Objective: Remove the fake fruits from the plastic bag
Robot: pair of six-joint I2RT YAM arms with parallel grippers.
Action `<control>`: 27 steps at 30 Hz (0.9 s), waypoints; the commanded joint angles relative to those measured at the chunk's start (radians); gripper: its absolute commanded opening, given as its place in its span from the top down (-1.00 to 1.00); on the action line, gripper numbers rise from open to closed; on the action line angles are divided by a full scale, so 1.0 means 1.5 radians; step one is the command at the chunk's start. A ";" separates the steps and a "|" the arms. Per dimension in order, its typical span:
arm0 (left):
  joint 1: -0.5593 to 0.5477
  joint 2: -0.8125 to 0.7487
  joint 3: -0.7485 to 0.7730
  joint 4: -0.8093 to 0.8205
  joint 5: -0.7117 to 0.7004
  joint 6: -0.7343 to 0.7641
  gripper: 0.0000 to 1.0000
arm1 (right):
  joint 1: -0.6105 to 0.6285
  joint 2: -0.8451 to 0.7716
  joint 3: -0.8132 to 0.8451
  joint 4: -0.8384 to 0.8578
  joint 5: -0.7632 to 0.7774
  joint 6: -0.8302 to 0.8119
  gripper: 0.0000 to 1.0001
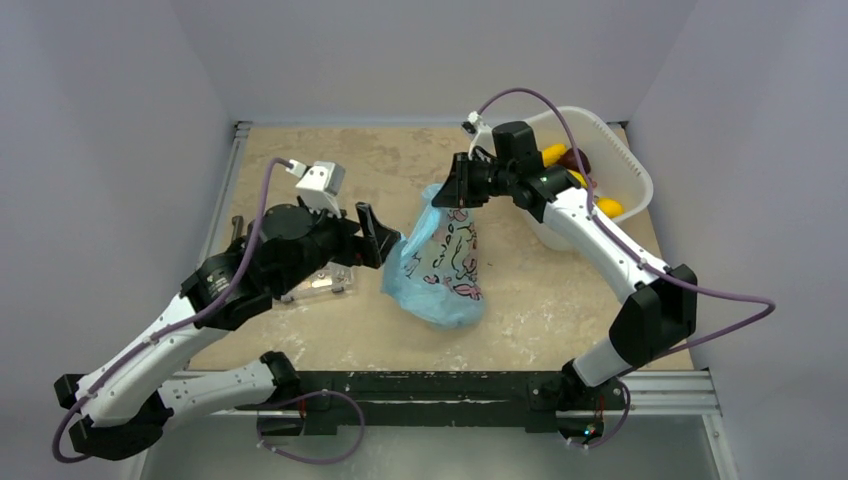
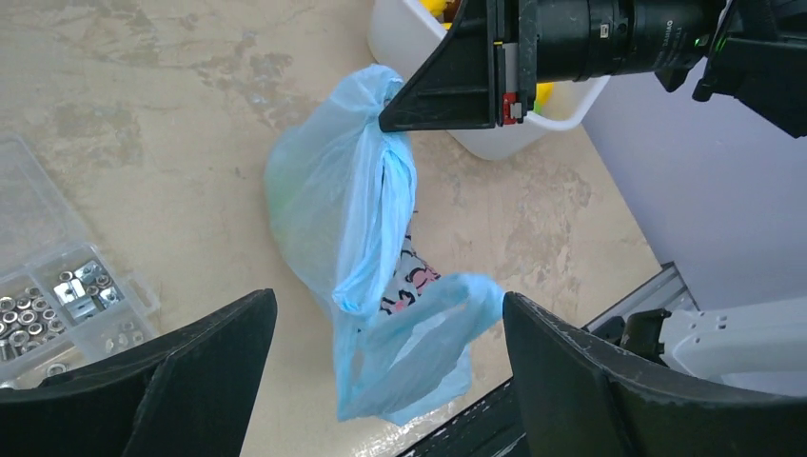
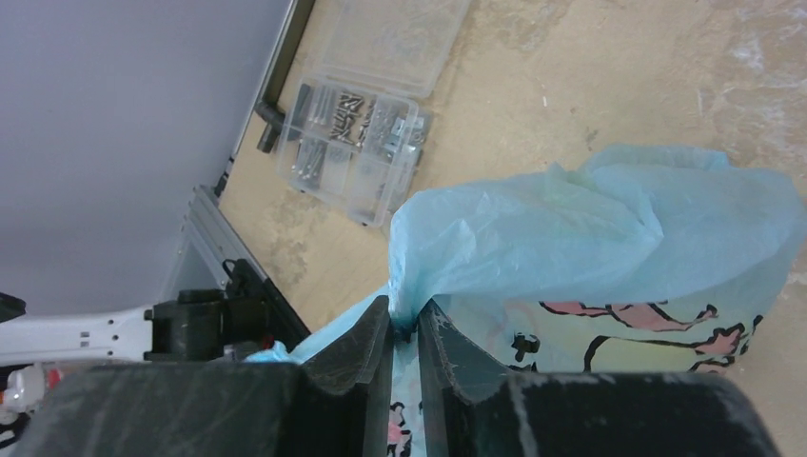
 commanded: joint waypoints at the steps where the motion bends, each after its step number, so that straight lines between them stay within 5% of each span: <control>1: 0.018 0.031 0.030 -0.043 0.040 -0.005 -0.79 | 0.003 -0.043 0.009 0.047 -0.067 0.005 0.66; 4: 0.021 0.063 0.028 -0.049 0.078 -0.007 -0.64 | 0.003 -0.055 -0.005 0.064 -0.071 0.018 0.49; 9: 0.021 0.048 -0.015 -0.009 0.114 -0.026 0.17 | 0.004 -0.074 -0.027 0.052 -0.061 0.020 0.21; 15: 0.021 0.011 -0.076 0.041 0.143 -0.052 1.00 | 0.038 -0.125 -0.082 0.030 -0.013 0.017 -0.43; 23: 0.021 0.002 -0.095 0.056 0.156 -0.064 1.00 | 0.124 -0.186 -0.235 0.185 0.040 0.195 -0.48; 27: 0.021 -0.002 -0.105 0.064 0.159 -0.069 1.00 | 0.158 -0.165 -0.253 0.223 0.066 0.254 -0.25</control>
